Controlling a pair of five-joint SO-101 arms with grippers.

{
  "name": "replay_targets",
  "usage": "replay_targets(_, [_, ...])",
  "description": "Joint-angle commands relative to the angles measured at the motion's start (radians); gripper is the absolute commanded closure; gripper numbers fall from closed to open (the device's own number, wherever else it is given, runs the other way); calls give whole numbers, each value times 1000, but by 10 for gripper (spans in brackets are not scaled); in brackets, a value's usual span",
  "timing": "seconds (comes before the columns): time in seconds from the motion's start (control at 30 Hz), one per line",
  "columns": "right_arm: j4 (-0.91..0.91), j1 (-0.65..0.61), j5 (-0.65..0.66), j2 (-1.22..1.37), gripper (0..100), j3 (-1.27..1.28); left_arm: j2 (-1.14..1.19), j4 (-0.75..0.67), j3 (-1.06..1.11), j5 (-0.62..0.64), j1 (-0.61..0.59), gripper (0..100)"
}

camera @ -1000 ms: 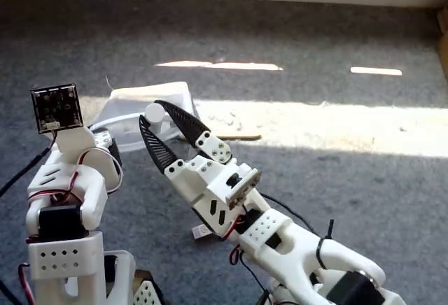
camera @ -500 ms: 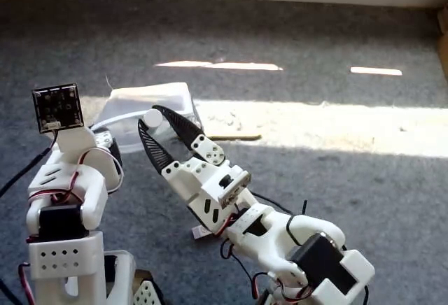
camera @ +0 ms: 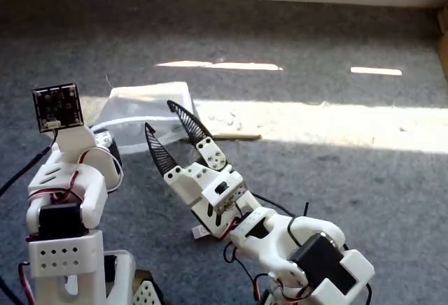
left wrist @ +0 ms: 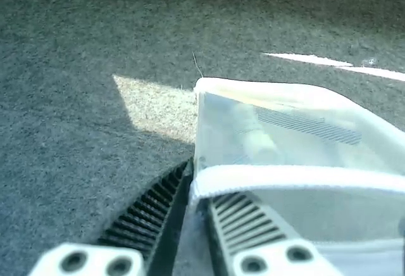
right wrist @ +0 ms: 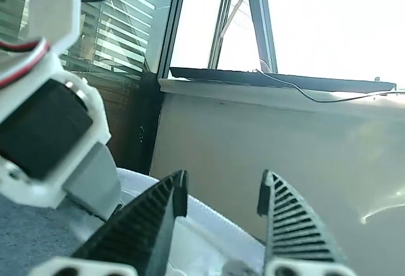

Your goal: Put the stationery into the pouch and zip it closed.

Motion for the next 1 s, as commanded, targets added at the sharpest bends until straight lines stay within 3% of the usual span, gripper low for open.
replay_targets(0.0, [-22, -5, 11, -4, 829, -4, 1, -15, 1, -8, -13, 993])
replay_targets(0.33, [-27, -8, 15, -15, 829, 50, 1, -15, 2, -9, -13, 993])
replay_targets(0.6, [5, -1, 15, -297, 829, 177, 1, -104, 61, -9, -16, 993])
replay_targets(0.8, [389, 85, -15, -608, 829, 211, 1, -123, 71, -8, -16, 993])
replay_targets(0.97, [791, 243, -281, -908, 829, 186, 1, -124, 71, -8, -16, 993])
